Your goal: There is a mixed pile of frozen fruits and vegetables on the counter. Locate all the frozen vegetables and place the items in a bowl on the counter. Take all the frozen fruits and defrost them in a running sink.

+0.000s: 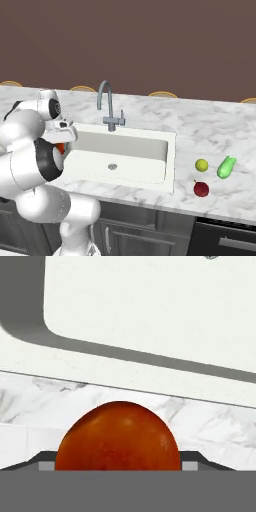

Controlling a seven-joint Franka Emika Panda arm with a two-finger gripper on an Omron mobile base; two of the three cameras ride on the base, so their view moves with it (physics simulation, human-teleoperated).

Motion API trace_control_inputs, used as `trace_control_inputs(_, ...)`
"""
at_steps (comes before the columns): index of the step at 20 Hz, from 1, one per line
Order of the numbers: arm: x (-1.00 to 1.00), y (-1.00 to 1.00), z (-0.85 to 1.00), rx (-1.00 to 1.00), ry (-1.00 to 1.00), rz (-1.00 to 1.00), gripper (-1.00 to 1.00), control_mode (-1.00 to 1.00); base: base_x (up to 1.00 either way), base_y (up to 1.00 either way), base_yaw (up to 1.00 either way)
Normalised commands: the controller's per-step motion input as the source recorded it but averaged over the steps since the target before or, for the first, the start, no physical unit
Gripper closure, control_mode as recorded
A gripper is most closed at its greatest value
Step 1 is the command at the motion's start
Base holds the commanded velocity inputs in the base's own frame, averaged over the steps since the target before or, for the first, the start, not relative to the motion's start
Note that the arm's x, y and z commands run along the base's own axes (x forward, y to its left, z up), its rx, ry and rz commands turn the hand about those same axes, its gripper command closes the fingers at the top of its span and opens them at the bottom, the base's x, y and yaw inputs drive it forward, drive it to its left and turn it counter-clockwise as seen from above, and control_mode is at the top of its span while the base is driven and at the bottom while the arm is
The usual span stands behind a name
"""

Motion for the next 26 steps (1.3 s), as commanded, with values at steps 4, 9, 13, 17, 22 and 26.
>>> trace_control_inputs(4,0.27,0.81,0.31,0.0,0.01,0.18,1.0,-1.0,0.0,0.0,0.0)
trace_control_inputs(9,0.31,0.79,0.11,0.0,-0.11,0.12,1.0,-1.0,0.0,0.0,0.0)
trace_control_inputs(13,0.35,0.61,0.0,0.07,-0.32,-0.02,1.0,-1.0,0.0,0.0,0.0)
trace_control_inputs(17,0.24,0.53,-0.01,0.24,-0.28,-0.09,1.0,-1.0,0.0,0.0,0.0)
trace_control_inputs(22,0.06,0.59,0.08,0.3,0.17,-0.01,1.0,-1.0,0.0,0.0,0.0)
trace_control_inputs(26,0.04,0.51,0.4,-0.04,0.16,0.0,1.0,-1.0,0.0,0.0,0.0)
